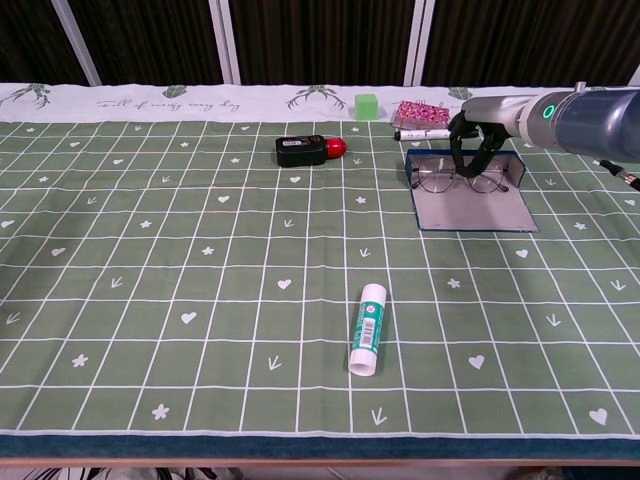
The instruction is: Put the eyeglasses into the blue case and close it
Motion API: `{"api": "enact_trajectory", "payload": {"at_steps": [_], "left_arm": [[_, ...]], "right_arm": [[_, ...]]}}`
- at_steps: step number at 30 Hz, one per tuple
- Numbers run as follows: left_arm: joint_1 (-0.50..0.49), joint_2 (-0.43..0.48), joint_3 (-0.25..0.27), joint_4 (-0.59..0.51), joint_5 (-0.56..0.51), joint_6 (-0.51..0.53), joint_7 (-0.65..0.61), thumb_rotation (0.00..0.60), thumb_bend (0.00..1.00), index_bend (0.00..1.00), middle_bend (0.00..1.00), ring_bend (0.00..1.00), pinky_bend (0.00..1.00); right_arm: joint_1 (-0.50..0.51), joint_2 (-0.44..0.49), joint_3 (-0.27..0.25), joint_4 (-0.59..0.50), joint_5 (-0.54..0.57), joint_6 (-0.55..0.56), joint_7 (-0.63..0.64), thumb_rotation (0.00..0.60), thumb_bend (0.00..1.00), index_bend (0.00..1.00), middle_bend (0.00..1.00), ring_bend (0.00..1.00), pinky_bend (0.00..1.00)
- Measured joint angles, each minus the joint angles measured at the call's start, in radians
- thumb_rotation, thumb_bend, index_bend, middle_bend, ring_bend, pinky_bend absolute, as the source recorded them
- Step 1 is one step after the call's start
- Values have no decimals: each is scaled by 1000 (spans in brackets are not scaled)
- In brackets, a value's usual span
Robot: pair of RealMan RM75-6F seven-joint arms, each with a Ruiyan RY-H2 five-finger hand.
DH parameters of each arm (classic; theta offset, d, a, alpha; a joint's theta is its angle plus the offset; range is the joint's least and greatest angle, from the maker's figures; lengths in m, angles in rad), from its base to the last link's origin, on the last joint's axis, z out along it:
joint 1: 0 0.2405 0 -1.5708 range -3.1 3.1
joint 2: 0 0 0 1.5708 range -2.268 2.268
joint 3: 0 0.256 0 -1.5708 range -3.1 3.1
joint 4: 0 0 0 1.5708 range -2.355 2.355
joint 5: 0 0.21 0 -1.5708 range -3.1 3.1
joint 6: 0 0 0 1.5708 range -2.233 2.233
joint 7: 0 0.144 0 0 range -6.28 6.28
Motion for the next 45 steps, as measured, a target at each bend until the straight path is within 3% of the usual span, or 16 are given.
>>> {"api": "enact_trajectory", "payload": {"at_steps": [17, 27, 33, 39, 45], "left_arm": [[1, 0, 2, -3, 2, 1, 3, 600, 250, 170, 0, 0, 0], [1, 0, 2, -2, 2, 0, 3, 600, 250, 171, 0, 0, 0], [1, 0, 2, -1, 1, -1, 4, 600, 250, 171, 0, 0, 0], [1, 0, 0, 0, -2, -1, 4, 600, 251, 170, 0, 0, 0], [-1, -2, 3, -2, 3, -3, 8, 600, 251, 170, 0, 0, 0]], "right_arm": [[3, 32, -24, -36, 49, 0, -37, 600, 482, 383, 71, 79, 218], [4, 57, -33, -86, 74, 28, -61, 600, 480, 366, 65, 70, 218], [7, 70, -41, -115, 96, 39, -78, 600, 440, 320, 62, 65, 218], [-10, 106, -31, -197, 86, 92, -64, 600, 409, 298, 63, 66, 218], [-63, 185, -38, -378, 38, 187, -50, 600, 409, 261, 67, 71, 218]]}}
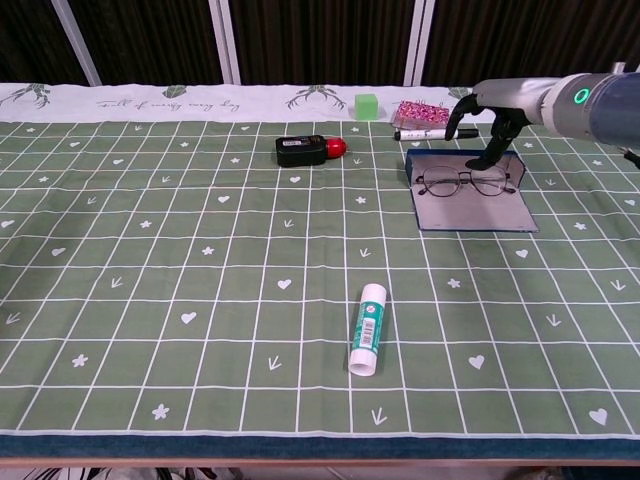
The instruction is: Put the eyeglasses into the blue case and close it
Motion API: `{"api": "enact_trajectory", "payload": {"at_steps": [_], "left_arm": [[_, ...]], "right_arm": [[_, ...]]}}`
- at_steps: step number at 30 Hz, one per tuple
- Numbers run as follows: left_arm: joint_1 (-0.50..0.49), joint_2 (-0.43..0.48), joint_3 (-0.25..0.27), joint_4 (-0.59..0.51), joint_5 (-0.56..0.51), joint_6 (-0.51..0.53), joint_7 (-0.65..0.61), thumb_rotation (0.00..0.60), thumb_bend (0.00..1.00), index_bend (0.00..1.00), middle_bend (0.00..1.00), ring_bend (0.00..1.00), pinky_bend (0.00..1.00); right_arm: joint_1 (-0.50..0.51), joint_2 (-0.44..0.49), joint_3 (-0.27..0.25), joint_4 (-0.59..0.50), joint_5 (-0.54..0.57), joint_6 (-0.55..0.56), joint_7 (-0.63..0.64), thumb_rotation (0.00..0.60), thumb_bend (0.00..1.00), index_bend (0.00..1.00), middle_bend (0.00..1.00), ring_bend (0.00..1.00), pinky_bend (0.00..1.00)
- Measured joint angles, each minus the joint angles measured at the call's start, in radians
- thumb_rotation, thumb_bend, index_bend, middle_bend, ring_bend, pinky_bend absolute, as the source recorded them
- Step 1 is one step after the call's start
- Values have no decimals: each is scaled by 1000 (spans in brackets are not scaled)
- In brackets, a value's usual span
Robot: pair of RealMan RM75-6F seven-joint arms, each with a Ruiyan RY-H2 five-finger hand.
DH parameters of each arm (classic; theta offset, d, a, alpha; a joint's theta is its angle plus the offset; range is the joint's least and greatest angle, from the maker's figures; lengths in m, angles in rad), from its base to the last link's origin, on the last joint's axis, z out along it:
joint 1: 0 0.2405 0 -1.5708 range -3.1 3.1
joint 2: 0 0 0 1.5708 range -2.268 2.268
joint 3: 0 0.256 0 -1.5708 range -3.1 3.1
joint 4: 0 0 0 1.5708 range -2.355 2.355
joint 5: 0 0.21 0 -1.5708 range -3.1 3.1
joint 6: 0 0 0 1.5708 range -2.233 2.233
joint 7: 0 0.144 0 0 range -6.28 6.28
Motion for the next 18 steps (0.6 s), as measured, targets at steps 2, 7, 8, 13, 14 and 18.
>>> {"api": "enact_trajectory", "payload": {"at_steps": [2, 7, 8, 13, 14, 18], "left_arm": [[0, 0, 1, -2, 2, 1, 1, 600, 251, 170, 0, 0, 0], [1, -2, 3, -7, 6, 4, 6, 600, 252, 171, 0, 0, 0], [2, -2, 3, -7, 6, 5, 7, 600, 252, 171, 0, 0, 0], [2, -2, 4, -9, 7, 6, 9, 600, 254, 171, 0, 0, 0], [3, -2, 4, -9, 7, 6, 9, 600, 254, 170, 0, 0, 0], [3, -2, 4, -10, 6, 6, 9, 600, 257, 170, 0, 0, 0]], "right_arm": [[-24, 31, -9, -72, -18, 36, 1, 600, 409, 251, 71, 78, 218], [-83, 86, -44, -214, -62, 132, -9, 600, 409, 224, 119, 133, 218], [-93, 92, -51, -232, -70, 149, -12, 600, 409, 221, 135, 146, 218], [-125, 115, -84, -295, -96, 216, -58, 600, 409, 208, 332, 335, 244], [-128, 117, -87, -300, -95, 220, -67, 600, 409, 203, 386, 385, 279], [-128, 122, -90, -308, -70, 214, -87, 600, 409, 187, 519, 515, 422]]}}
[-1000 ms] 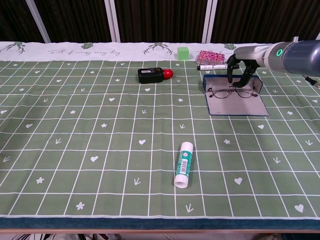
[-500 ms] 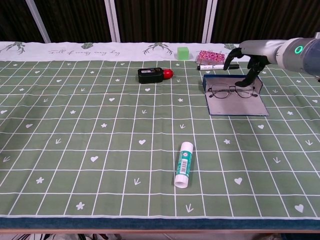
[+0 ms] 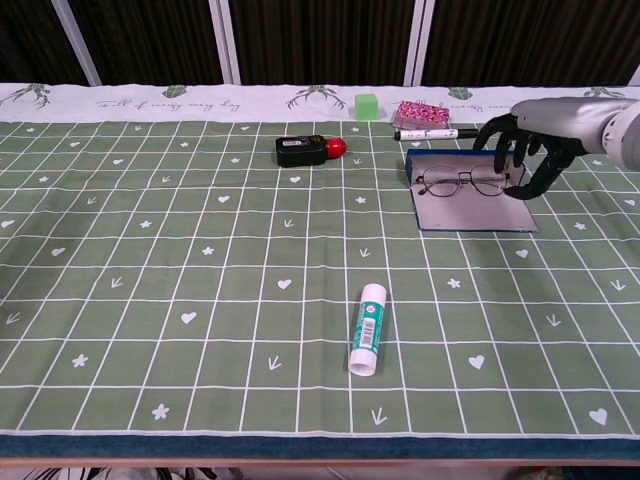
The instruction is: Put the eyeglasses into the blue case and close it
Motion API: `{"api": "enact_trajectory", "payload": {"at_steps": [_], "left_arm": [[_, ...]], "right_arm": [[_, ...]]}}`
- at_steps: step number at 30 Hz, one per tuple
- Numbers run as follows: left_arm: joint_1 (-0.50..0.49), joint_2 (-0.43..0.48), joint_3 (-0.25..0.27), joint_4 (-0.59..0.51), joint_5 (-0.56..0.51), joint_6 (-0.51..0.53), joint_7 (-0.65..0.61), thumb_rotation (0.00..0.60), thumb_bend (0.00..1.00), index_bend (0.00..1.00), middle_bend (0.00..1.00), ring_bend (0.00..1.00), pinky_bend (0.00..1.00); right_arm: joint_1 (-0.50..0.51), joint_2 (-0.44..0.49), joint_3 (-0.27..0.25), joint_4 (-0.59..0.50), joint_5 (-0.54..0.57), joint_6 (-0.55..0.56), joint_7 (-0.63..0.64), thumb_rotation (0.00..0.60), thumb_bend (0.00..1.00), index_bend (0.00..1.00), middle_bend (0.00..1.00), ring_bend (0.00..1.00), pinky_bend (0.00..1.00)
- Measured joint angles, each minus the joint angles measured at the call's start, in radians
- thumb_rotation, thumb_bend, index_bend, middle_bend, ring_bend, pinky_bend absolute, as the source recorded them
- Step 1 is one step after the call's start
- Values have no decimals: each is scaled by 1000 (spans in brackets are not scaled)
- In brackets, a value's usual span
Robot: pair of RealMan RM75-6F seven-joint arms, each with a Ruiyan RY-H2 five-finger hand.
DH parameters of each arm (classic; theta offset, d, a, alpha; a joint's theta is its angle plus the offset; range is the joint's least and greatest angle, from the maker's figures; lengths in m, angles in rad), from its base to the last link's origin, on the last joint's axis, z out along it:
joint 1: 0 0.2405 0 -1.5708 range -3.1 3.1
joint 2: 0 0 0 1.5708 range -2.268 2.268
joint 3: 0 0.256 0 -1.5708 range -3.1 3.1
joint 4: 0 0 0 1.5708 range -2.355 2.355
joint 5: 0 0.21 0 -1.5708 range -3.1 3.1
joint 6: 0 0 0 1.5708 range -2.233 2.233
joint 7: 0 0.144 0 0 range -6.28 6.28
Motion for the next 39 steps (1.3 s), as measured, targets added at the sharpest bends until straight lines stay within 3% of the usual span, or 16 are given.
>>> {"api": "enact_trajectory", "payload": {"at_steps": [9, 16, 39], "left_arm": [[-1, -1, -2, -2, -9, -5, 4, 600, 258, 171, 0, 0, 0], [0, -1, -3, -4, -11, -5, 5, 600, 259, 171, 0, 0, 0], [-2, 1, -4, -4, -17, -11, 3, 600, 259, 170, 0, 0, 0]], "right_arm": [[19, 2, -11, 13, 76, -28, -67, 600, 416, 183, 713, 690, 572], [39, -14, -24, 34, 132, -38, -123, 600, 550, 182, 811, 764, 646], [88, -67, -36, 82, 239, -60, -209, 600, 684, 118, 828, 773, 653]]}}
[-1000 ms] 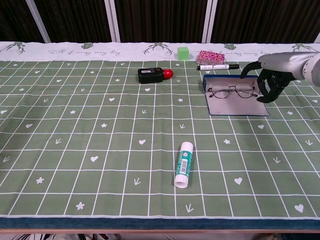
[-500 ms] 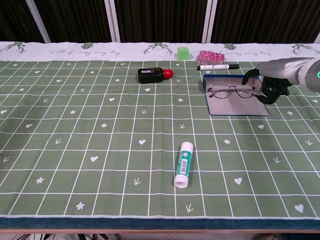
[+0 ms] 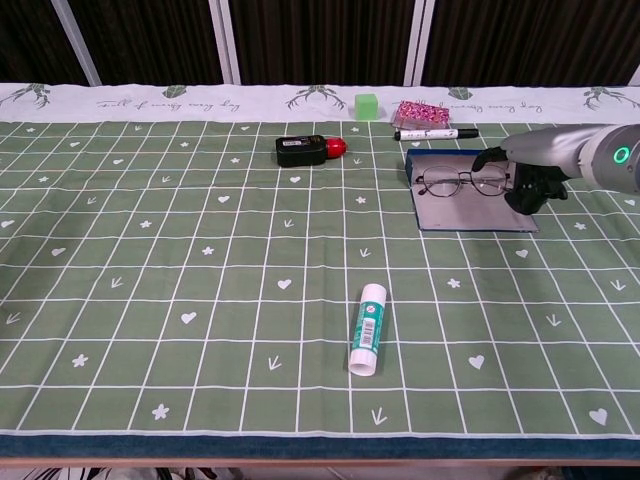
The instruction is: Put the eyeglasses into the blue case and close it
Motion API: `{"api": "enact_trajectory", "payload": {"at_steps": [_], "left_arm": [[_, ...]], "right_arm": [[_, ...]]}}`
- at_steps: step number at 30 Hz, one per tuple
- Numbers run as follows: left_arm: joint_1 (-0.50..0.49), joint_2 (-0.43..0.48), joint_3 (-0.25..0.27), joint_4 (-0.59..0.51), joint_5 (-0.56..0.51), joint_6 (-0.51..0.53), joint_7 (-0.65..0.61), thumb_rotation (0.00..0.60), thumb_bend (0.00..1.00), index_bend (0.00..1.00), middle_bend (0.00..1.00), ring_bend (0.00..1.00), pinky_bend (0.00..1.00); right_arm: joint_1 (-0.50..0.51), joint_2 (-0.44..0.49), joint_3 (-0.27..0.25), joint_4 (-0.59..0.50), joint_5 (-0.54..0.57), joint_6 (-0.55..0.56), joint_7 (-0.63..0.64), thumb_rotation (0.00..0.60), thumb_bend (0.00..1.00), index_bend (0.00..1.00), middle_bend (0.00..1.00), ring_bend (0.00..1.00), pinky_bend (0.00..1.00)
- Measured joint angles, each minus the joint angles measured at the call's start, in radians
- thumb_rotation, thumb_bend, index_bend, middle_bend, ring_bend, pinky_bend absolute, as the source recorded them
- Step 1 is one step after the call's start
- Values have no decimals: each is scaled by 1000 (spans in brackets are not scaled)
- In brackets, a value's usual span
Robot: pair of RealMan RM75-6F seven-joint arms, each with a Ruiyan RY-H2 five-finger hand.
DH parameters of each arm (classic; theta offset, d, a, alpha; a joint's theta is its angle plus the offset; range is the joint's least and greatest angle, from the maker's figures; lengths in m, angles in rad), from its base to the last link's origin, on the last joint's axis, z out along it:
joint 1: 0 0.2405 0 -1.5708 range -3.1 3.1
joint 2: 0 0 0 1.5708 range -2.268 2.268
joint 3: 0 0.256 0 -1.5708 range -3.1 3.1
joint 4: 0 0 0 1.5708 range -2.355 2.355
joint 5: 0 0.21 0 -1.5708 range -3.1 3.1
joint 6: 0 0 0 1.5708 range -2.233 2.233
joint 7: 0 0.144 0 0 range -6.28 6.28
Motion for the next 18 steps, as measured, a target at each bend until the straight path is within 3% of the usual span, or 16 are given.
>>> {"api": "enact_trajectory", "payload": {"at_steps": [18], "left_arm": [[0, 1, 0, 0, 1, 1, 0, 600, 259, 171, 0, 0, 0]], "right_arm": [[17, -22, -11, 17, 33, -6, -18, 600, 687, 118, 828, 773, 654]]}}
